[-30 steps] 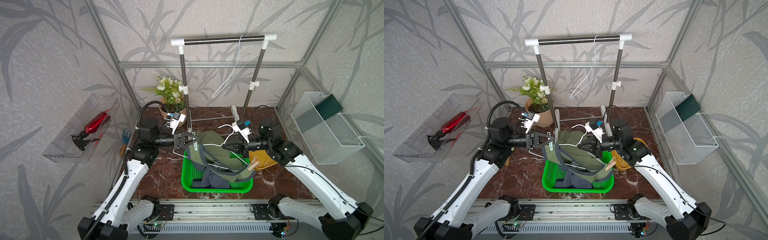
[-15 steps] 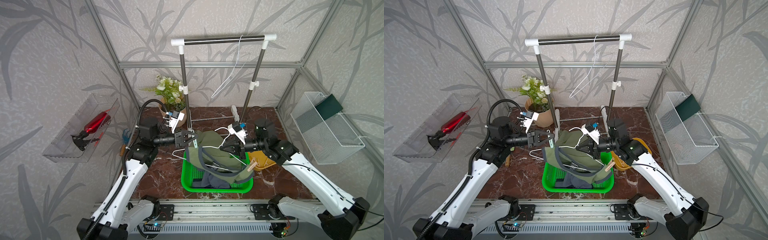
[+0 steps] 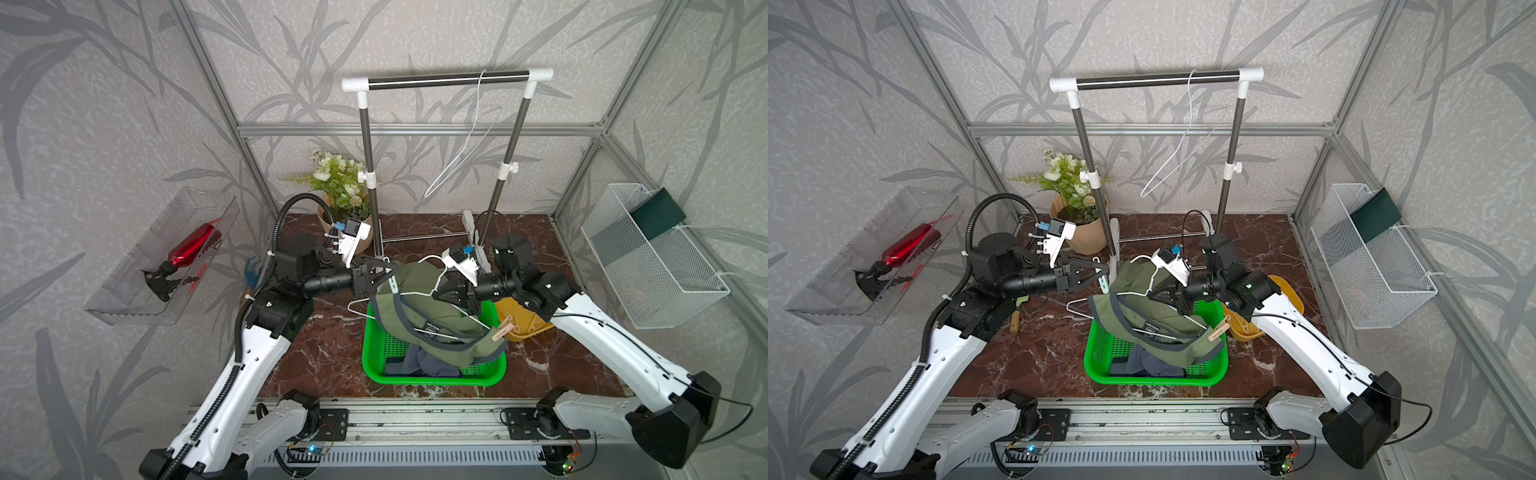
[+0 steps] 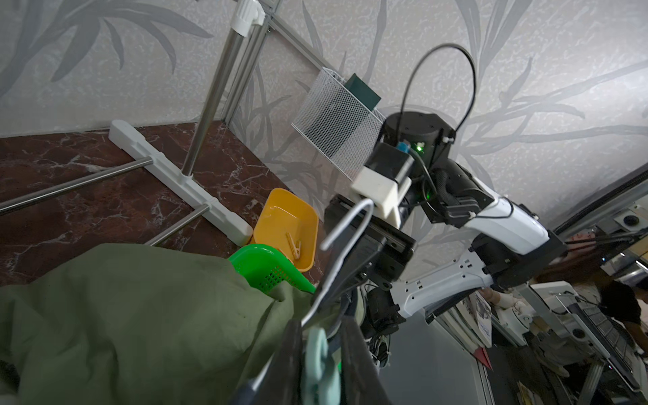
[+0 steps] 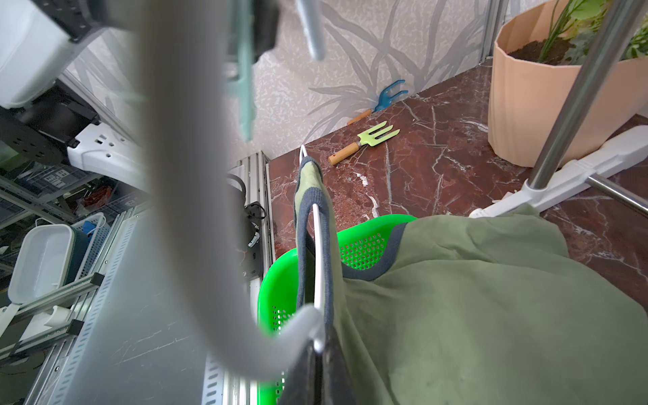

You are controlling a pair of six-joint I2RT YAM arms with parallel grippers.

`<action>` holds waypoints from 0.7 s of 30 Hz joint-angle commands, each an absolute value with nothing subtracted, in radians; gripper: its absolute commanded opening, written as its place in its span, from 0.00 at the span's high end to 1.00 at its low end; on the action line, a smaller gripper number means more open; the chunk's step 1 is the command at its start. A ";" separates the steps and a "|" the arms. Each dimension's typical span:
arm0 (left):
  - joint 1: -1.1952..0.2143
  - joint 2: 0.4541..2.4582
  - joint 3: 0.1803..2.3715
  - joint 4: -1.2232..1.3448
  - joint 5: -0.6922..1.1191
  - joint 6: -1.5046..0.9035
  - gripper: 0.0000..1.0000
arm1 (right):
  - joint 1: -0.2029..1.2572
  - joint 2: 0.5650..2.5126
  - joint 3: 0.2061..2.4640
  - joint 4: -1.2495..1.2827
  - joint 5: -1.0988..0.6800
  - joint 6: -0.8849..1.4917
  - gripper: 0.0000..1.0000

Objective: Remove the clothespins securing tank tops to the hanger
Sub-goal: Remove the clothespin from the hanger.

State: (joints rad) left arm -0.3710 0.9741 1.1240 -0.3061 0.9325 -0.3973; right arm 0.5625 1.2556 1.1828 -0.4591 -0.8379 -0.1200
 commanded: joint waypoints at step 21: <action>-0.943 1.190 1.100 -0.217 0.414 -0.239 1.00 | 0.470 1.519 1.394 -0.423 -0.840 -0.081 1.00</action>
State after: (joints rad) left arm -0.9054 1.1507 1.0679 -0.2710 0.5144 -0.3004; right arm 0.4805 1.5150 1.3533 -0.4477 -0.8272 -0.0891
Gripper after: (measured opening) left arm 0.165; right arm 0.056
